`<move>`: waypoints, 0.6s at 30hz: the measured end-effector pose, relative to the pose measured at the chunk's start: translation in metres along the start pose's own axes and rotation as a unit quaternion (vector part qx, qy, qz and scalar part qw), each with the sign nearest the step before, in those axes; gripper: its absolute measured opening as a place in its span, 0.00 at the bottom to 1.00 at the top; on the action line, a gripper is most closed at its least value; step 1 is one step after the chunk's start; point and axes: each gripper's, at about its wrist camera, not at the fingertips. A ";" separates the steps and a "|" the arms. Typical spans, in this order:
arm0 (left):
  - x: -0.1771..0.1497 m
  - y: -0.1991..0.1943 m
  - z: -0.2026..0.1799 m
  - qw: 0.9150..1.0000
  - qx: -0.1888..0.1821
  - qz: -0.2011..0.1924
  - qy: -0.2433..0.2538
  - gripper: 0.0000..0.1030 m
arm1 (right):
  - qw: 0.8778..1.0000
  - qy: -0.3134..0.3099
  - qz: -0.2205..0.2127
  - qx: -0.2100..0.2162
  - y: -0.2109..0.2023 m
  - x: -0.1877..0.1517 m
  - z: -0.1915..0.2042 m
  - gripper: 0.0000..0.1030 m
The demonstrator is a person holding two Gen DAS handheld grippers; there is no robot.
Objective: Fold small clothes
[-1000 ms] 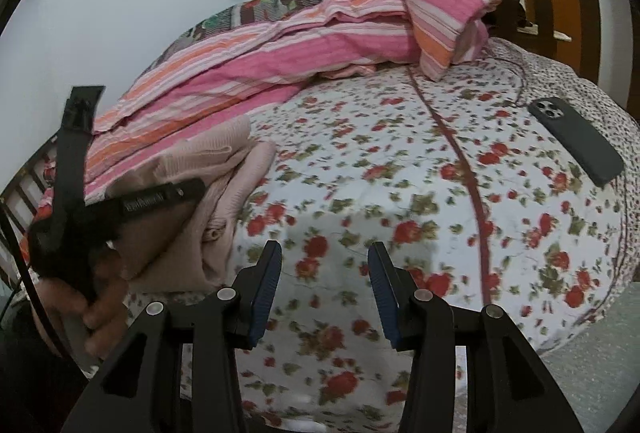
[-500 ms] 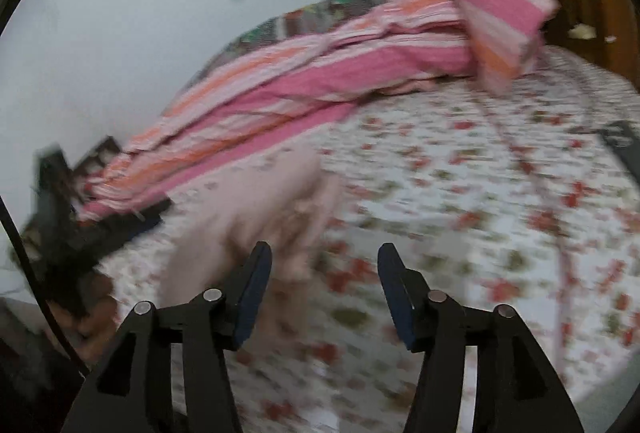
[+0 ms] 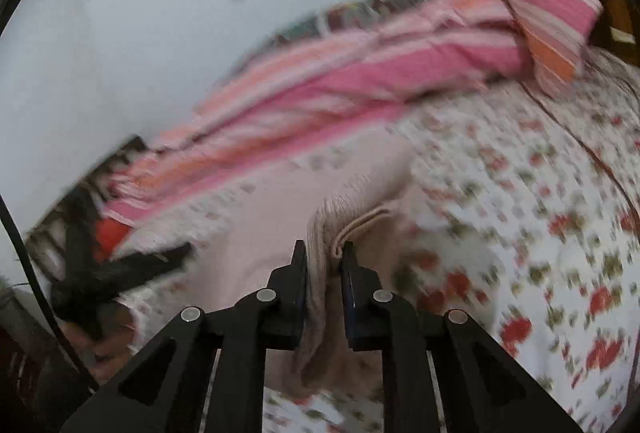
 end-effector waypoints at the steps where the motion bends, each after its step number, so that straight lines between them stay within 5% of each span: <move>1: -0.001 0.005 -0.002 1.000 -0.002 0.011 0.003 0.71 | 1.000 0.009 0.013 -0.006 0.006 -0.004 -0.004 0.15; 3: -0.004 0.011 -0.005 1.000 0.004 0.017 0.014 0.71 | 1.000 0.023 0.008 -0.002 0.000 -0.004 -0.007 0.19; 7: 0.002 0.002 0.009 1.000 -0.021 0.006 -0.001 0.71 | 0.999 0.051 0.005 0.004 -0.002 0.010 -0.013 0.60; 13: 0.008 -0.021 0.032 0.999 -0.037 -0.019 -0.015 0.71 | 0.989 0.103 0.078 0.068 0.046 0.022 -0.019 0.69; 18: 0.006 -0.042 0.056 0.998 -0.046 -0.039 -0.024 0.71 | 0.987 0.108 0.083 0.087 0.066 0.024 -0.019 0.76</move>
Point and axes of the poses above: each gripper's, at about its wrist camera, not at the fingertips, and y roughly the way its jaws point, z to its left, x to its top, and after that the axes turned 3 degrees about z, right-handed
